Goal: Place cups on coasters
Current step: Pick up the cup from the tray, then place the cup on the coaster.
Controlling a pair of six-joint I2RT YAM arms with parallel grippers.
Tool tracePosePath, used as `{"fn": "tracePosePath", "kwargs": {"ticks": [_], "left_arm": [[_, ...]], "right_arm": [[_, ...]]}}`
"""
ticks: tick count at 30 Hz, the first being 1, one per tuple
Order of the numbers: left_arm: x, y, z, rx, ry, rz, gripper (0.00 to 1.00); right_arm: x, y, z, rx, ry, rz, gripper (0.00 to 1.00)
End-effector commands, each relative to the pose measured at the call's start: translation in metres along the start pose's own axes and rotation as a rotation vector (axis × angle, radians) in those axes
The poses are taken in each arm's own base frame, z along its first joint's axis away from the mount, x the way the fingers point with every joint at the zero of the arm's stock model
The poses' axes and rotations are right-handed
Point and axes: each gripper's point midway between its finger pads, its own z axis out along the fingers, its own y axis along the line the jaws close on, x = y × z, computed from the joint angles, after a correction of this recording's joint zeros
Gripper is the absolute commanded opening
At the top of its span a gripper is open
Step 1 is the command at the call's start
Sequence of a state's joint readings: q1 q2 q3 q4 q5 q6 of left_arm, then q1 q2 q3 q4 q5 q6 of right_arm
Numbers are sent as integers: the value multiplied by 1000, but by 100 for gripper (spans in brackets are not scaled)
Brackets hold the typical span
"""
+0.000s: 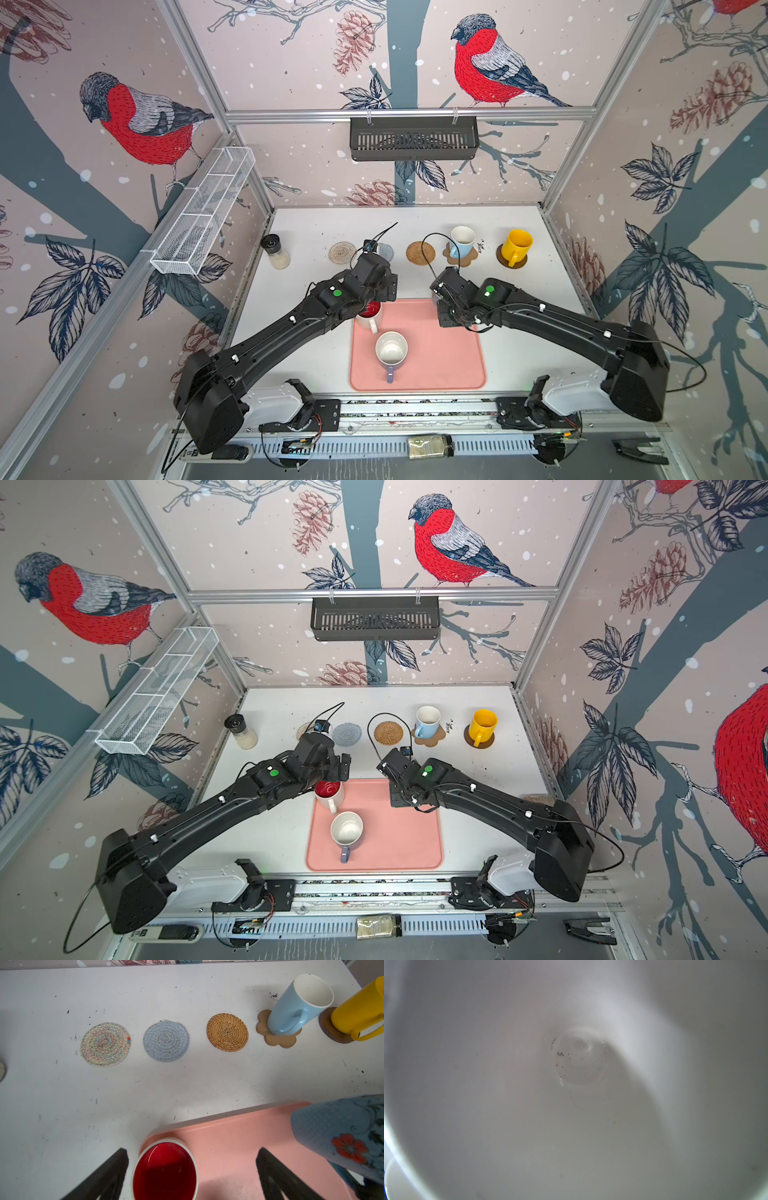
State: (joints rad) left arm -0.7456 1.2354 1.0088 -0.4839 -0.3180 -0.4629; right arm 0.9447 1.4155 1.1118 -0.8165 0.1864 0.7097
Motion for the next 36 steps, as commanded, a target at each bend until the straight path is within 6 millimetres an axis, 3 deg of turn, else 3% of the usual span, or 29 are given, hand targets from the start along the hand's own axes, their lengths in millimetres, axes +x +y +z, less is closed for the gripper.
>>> {"fn": "tracePosePath", "kwargs": {"ticks": [1,12,17,26,36], "left_arm": [[0,7,-4,-11,2,14,97],[-2,20,-13,-25,-2,1,97],[18,25,-2,-37,36,7,97],[14,31,-15,-38,-9,7,97],[19,35,-11,-63,10,24,96]], "right_arm": [[-30,0,-2,13,-66,-51,2],[-104,-4,19,52,-101,-53,2],[-131,-7,33,61,-91,-54,2],[-164,-4,54,46,-66,-62,2],[-183,2,75,41,-67,-67,2]]}}
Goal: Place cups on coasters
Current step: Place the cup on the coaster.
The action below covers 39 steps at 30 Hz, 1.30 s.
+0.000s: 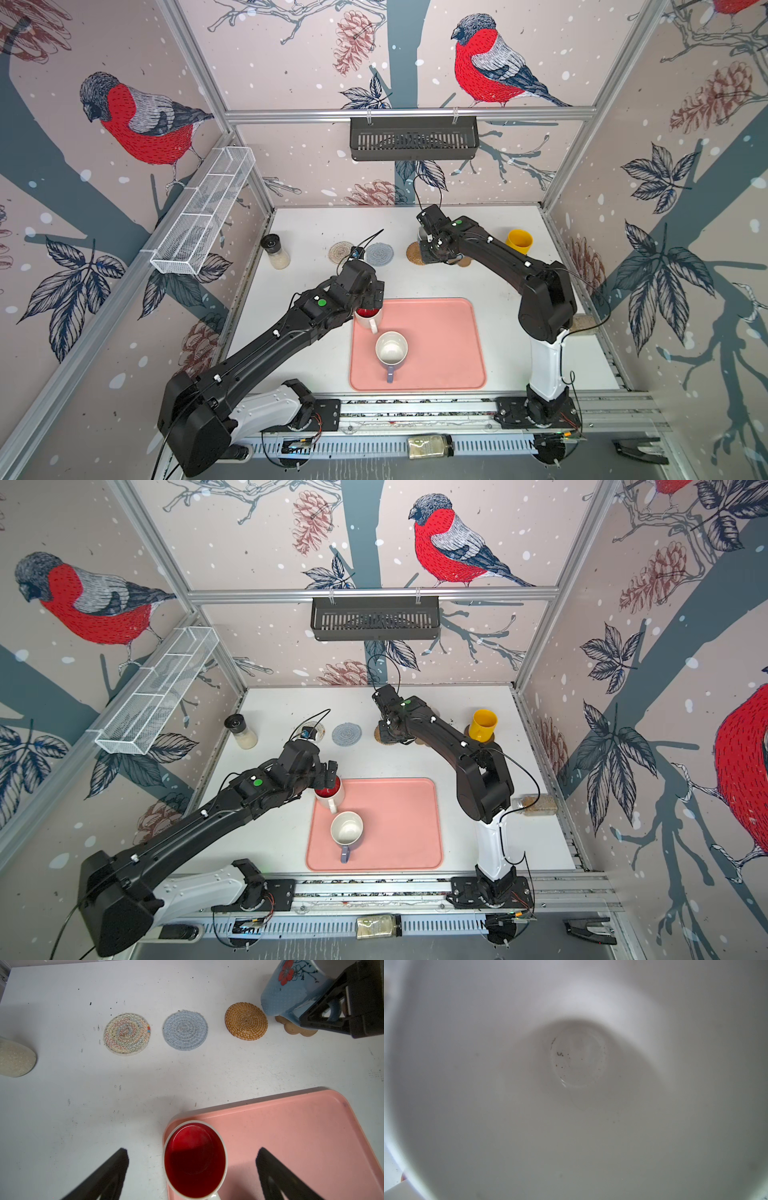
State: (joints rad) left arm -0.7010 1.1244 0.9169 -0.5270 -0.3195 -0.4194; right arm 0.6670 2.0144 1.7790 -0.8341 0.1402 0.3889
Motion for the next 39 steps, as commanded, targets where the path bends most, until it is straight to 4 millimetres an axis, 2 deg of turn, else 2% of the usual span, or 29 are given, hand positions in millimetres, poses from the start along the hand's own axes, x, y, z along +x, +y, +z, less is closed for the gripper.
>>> {"fn": "tracePosePath", "kwargs": {"ticks": [1,15,39], "left_arm": [[-1,4,0,-21,-8,2,96],[-1,9,2,-31,-6,-8,96],[4,8,9,-25,22,4,96]], "right_arm": [[-12,0,2,-7,-30,-3,2],[-30,6,24,-21,-20,-14,1],[-14,1,53,-10,9,-1,1]]}}
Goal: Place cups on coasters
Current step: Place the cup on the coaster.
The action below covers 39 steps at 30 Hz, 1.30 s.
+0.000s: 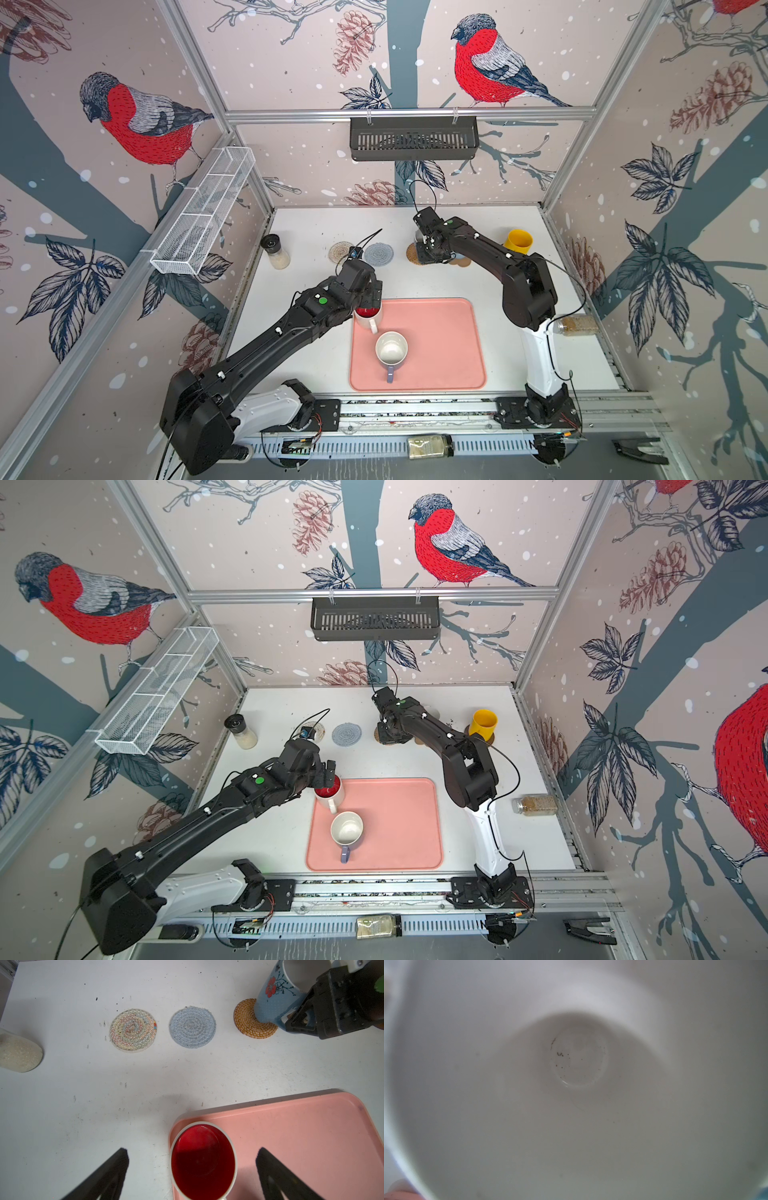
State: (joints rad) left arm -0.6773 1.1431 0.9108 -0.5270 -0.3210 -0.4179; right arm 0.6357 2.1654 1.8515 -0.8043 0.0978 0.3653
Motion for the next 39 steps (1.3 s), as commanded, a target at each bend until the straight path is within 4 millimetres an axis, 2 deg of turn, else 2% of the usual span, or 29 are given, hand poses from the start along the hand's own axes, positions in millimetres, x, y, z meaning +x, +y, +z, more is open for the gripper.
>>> {"fn": "tracePosePath", "kwargs": {"ticks": [1,23,34,39], "left_arm": [[0,-1,2,4,2,9,96],[2,-4,6,33,17,-2,97],[1,-4,4,37,15,-5,97],[0,-4,3,40,11,-6,96]], "right_arm": [[-12,1,2,-2,-52,-1,1],[-16,-4,14,13,-61,-2,1],[-24,1,6,-4,-96,8,1],[-19,2,13,-5,-78,8,1]]}}
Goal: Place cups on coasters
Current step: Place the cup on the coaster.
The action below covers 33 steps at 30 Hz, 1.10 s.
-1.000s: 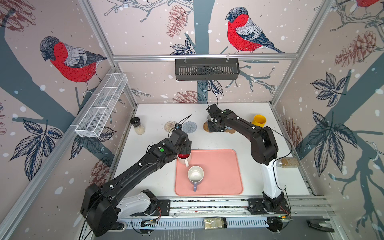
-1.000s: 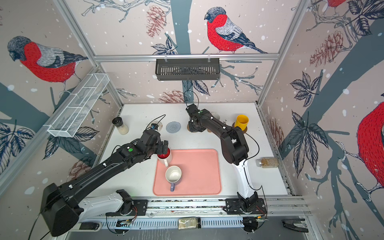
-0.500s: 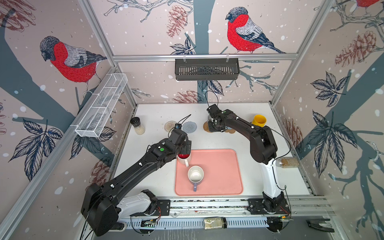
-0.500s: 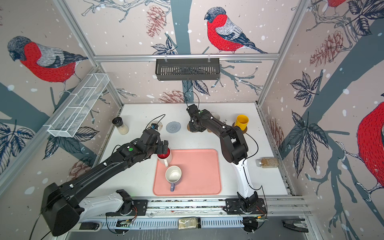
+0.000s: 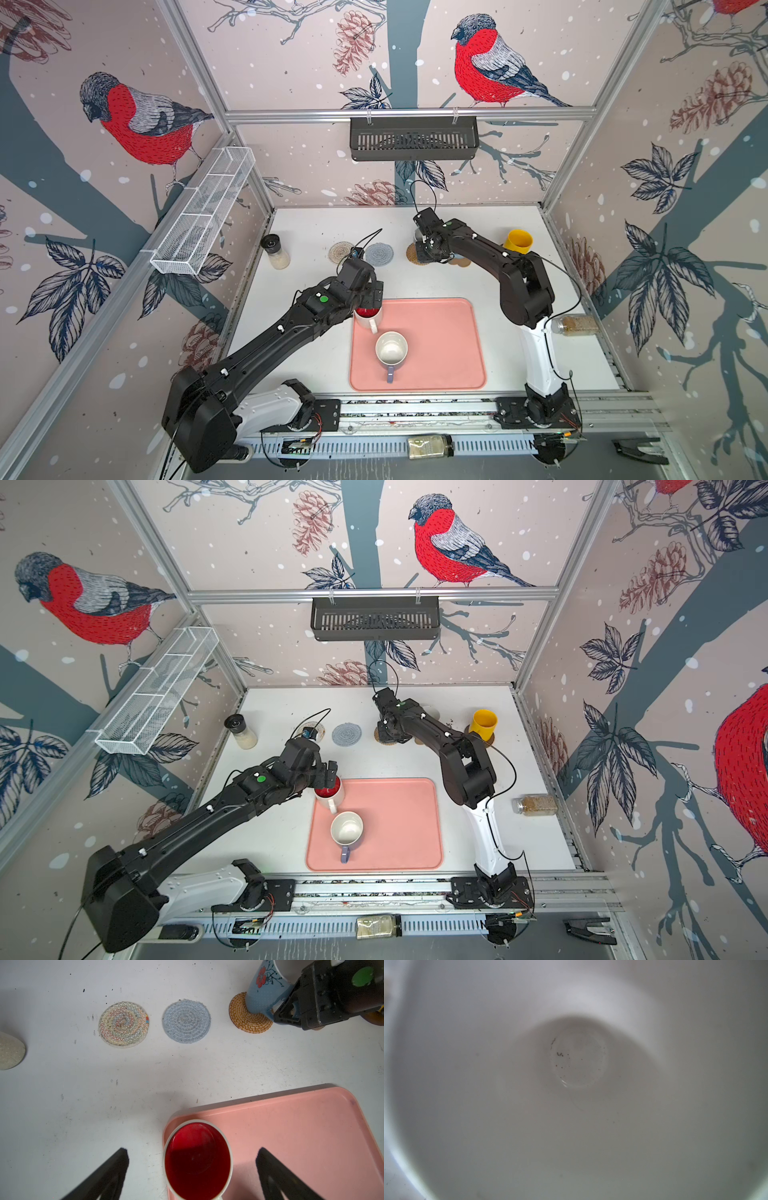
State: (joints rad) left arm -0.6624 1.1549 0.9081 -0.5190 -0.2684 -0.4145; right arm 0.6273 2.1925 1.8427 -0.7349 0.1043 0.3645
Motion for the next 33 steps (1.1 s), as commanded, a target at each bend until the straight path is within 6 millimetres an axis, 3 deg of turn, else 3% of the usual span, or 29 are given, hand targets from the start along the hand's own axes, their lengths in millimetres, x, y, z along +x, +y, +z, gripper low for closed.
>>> {"fn": "tracePosePath", "kwargs": {"ticks": [1,9,11,14,23,33], "left_arm": [[-3,1,-1,2,-14,0,96],[-3,-1,-1,9,-14,0,96],[-3,-1,-2,11,-15,0,96],[-3,-1,-2,13,-15,0,96],[-3,0,-3,12,-19,-2,96],[-3,0,-2,10,-17,6,96]], "right_arm": [[-8,3,2,-3,-37,-2,2],[-1,7,9,-10,-19,-3,5],[2,5,11,-6,-11,-1,12],[5,5,12,-8,-8,1,35],[6,3,6,-4,-19,10,65],[5,4,2,-9,-25,2,73]]}}
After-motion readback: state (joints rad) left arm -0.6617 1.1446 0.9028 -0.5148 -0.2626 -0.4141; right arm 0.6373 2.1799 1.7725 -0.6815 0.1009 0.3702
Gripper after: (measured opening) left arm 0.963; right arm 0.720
